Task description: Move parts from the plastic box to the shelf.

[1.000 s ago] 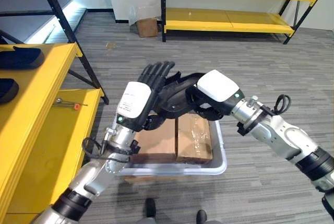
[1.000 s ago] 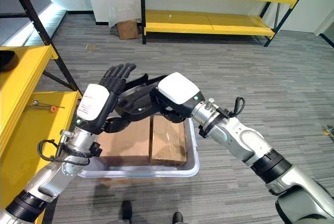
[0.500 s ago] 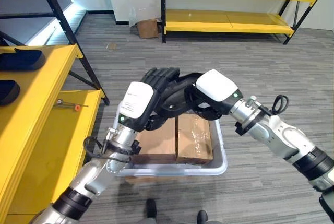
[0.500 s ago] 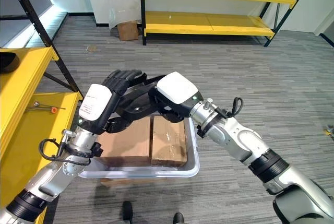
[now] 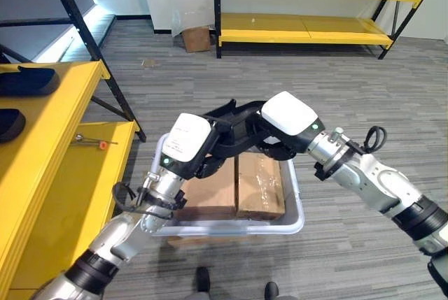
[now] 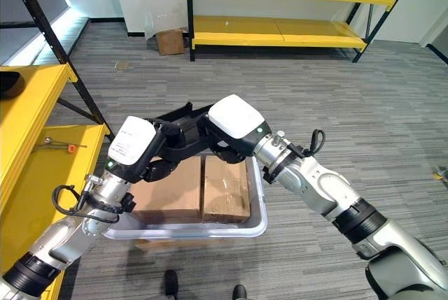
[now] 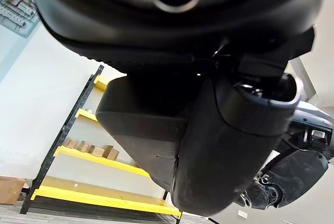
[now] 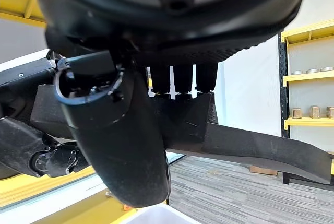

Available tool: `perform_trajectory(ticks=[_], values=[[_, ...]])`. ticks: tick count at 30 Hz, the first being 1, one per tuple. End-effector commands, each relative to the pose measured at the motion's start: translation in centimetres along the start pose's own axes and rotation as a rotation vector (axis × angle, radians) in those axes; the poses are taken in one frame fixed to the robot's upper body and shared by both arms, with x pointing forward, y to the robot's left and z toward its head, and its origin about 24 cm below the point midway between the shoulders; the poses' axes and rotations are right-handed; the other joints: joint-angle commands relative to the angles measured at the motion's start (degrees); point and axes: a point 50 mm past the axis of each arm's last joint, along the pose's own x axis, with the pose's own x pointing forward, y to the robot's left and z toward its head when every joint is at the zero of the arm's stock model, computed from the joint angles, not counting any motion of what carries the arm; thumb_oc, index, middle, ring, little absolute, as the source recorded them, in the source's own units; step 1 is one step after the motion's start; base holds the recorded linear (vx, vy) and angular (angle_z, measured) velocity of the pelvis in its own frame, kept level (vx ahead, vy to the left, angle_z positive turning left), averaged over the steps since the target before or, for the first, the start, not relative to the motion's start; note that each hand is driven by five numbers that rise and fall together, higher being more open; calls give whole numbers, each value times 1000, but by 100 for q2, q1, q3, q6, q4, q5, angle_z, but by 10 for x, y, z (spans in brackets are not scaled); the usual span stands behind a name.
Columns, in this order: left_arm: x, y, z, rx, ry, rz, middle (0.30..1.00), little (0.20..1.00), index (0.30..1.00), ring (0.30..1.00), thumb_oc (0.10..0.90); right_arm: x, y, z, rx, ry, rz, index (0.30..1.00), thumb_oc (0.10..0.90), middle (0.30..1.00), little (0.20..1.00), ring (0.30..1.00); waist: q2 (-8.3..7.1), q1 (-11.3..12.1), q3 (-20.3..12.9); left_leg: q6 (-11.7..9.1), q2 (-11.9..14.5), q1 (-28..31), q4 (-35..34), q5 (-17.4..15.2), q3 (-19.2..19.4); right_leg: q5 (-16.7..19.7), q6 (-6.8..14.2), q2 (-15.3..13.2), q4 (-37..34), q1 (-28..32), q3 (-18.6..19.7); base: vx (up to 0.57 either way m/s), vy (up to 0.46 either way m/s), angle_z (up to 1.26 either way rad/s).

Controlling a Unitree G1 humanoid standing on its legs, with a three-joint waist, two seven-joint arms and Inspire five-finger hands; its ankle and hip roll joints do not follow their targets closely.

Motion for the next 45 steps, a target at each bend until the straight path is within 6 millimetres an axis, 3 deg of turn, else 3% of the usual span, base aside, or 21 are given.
perform_trajectory(ticks=[1,5,6,7,14,20,27,32,39,40,45], values=[[25,20,27,-40,-179,157,300,300,300,300,400,30,-40,12,11,-86,-230,300,400,300,300,300,-33,72,-883,-139,246,596,-45,-830,-87,479,239,-191,225,-579,52,0,0,0],[24,19,26,-42,-168,160,300,300,300,300,400,30,-40,12,19,-82,-232,300,400,300,300,300,-31,68,-882,-138,253,609,-45,-836,-83,472,232,-188,230,-578,63,0,0,0],[24,20,25,-41,-163,162,300,300,300,300,400,30,-40,11,28,-76,-237,352,437,352,352,352,-28,64,-878,-137,254,611,-45,-838,-81,472,231,-186,227,-579,64,0,0,0],[23,19,24,-40,-157,163,300,300,300,300,400,29,-40,11,44,-73,-246,1000,900,1000,1000,1000,-25,62,-879,-135,257,619,-45,-842,-78,471,232,-183,224,-575,65,0,0,0],[15,20,14,-11,-100,170,300,300,300,300,400,13,-47,12,158,-50,-342,1000,900,1000,1000,1000,-10,43,-875,-134,281,639,-45,-843,-62,448,219,-164,221,-582,88,0,0,0],[0,21,1,21,-16,166,300,300,300,300,400,-20,-45,9,292,21,-443,1000,900,1000,1000,1000,48,-36,-851,-157,316,625,-45,-813,-49,428,201,-130,229,-596,82,-3,-9,-2],[-20,25,-16,74,88,178,300,300,300,300,400,-58,-22,4,394,159,-449,1000,900,1000,1000,1000,103,-122,-832,-204,391,619,-45,-776,-29,393,170,-41,241,-624,133,-8,-34,-2],[-35,32,-24,121,147,208,300,300,300,300,400,-75,-10,2,428,224,-442,1000,900,1000,1000,1000,180,-120,-814,-266,517,648,-45,-711,-51,243,85,93,335,-604,121,4,-94,-7],[-49,46,-26,182,169,248,300,300,300,300,400,-67,-23,8,387,140,-450,1000,900,1000,1000,1000,270,36,-686,-436,815,564,-45,-506,-229,-71,-85,375,605,-658,-73,-50,-137,5],[-49,51,-25,197,160,266,300,300,300,300,400,-60,-33,9,356,92,-458,1000,900,1000,1000,1000,257,199,-615,-496,897,471,-40,-367,-313,-131,-138,451,650,-659,-211,-106,-176,30],[-45,60,-18,205,125,319,300,300,300,300,400,-43,-55,6,293,21,-500,1000,900,1000,1000,1000,302,438,-384,-638,955,154,95,-59,-648,-249,-235,483,761,-632,-658,-151,-134,42]])
